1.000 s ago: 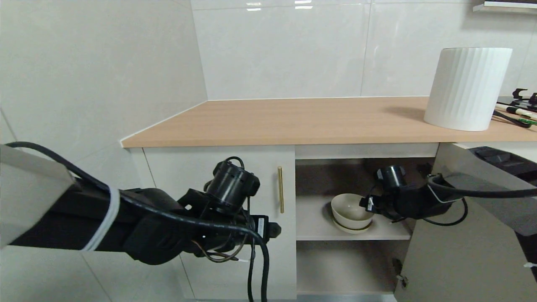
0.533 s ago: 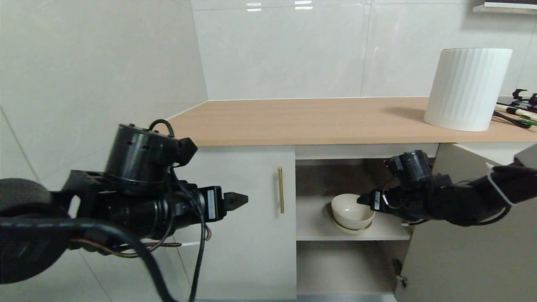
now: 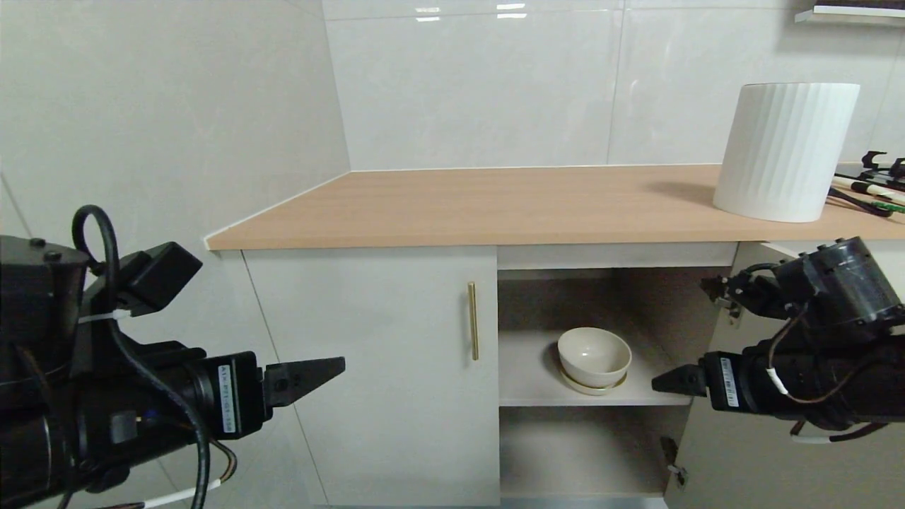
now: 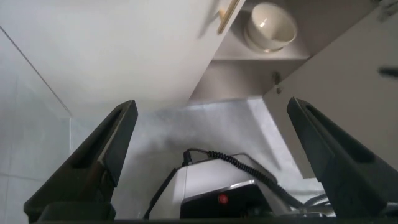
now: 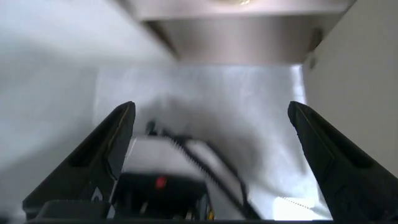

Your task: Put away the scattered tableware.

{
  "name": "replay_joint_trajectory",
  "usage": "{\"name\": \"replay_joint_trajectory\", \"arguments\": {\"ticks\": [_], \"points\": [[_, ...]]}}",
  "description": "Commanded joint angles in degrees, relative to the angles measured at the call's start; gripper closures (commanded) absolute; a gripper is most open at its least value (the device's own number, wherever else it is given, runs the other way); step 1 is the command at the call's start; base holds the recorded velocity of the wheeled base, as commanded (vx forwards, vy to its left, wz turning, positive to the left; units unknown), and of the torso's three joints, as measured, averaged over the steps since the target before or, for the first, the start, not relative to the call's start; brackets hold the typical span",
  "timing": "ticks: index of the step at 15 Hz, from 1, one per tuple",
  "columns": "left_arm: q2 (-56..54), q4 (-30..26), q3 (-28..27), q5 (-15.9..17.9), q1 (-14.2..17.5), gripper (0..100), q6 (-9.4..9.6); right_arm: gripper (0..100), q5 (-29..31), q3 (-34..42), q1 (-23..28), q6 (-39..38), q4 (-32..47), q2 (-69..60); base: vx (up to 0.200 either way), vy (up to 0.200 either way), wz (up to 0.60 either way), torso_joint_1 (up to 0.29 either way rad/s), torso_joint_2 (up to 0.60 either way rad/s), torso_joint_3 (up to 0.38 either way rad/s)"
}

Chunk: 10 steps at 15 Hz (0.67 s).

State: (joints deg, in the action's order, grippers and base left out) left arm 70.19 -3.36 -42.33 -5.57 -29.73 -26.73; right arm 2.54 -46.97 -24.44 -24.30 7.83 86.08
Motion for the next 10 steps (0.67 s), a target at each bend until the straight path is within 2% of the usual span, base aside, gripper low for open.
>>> {"name": "replay_joint_trajectory", "arguments": {"ticks": [1, 10], "points": [[-2.1, -0.1, 0.8, -0.1, 0.0, 0, -0.07, 0, -0.6, 1.6, -0.6, 0.0, 0.3, -5.8, 0.0, 0.0, 0.0, 0.0, 0.0, 0.0], [-0.1, 0.0, 1.6, -0.2, 0.0, 0, -0.42, 0, 0.9, 2.9, -0.7, 0.2, 0.4, -6.5, -0.2, 0.0, 0.0, 0.002, 0.0, 0.001]]}}
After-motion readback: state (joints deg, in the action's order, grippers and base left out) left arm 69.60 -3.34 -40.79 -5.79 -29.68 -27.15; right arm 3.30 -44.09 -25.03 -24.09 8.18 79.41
